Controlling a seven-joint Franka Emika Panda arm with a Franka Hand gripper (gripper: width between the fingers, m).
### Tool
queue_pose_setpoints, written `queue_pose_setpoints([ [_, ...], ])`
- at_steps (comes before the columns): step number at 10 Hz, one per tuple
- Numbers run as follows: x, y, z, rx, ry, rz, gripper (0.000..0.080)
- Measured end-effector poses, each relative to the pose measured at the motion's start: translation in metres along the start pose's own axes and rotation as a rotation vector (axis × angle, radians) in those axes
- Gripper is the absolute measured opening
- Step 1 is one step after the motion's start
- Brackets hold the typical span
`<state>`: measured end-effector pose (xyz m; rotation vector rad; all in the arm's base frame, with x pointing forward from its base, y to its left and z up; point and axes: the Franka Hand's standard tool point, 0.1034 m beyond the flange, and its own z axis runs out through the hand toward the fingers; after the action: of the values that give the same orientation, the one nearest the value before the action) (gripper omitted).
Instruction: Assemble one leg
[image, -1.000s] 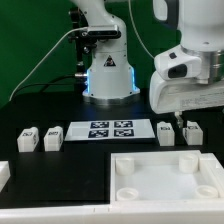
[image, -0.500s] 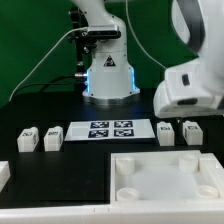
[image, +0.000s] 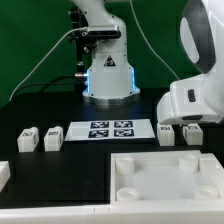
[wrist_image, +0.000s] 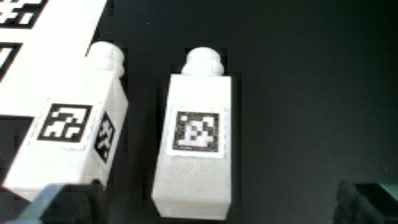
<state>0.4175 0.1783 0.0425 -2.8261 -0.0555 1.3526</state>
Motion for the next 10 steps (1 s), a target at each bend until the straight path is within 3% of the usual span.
queue_pose_setpoints([
  [4, -0.001, -0.006, 0.041, -0.013, 0.003, -0.008, 0.0649],
  [8, 0.002, -0.01, 0.049, -0.018, 0.013, -0.015, 0.0649],
  [10, 0.002, -0.01, 0.049, -0.018, 0.012, -0.015, 0.0392],
])
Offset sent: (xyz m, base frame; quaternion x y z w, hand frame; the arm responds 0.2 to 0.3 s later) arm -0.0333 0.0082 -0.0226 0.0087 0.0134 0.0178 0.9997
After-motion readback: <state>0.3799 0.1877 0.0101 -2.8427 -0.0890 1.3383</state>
